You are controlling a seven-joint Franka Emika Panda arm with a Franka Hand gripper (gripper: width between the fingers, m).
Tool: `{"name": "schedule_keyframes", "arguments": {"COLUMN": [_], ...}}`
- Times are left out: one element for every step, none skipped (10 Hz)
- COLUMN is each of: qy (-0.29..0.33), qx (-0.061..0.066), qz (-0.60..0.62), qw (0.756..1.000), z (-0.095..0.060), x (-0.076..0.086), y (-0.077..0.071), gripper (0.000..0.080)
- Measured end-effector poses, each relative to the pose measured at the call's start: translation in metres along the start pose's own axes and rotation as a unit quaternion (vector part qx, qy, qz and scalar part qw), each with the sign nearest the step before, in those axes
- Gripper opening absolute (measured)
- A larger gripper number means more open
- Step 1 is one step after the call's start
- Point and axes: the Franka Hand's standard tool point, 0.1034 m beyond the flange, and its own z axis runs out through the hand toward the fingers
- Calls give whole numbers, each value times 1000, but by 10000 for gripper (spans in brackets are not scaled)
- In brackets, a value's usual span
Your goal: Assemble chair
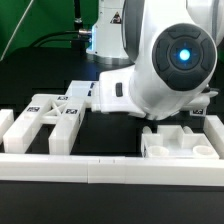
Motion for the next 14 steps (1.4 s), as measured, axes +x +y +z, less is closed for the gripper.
{"name": "schedule_keyframes", "arguments": {"qy": [0, -3, -4, -5, -2, -1, -2, 6, 6, 23, 64, 96, 134, 179], "qx": [3, 6, 9, 10, 8, 8, 8, 7, 9, 14, 19, 16, 13, 9], "qz": [-6, -10, -16, -21, -27, -27, -27, -27, -27, -26, -25, -25, -24, -22], "qw": [1000, 1000, 1000, 1000, 1000, 1000, 1000, 1000, 1000, 999, 997, 995, 991, 984], "z": [-14, -28, -40, -49, -53, -52, -52, -54, -53, -57, -75, -91, -95, -99], "x": [-5, -11, -17, -21, -21, -20, -20, -17, -17, -11, -9, -15, -9, -3], "y": [3, 6, 9, 11, 12, 12, 12, 12, 12, 14, 14, 13, 14, 16], "gripper": [287, 287, 287, 287, 287, 287, 287, 287, 287, 287, 287, 287, 287, 287]}}
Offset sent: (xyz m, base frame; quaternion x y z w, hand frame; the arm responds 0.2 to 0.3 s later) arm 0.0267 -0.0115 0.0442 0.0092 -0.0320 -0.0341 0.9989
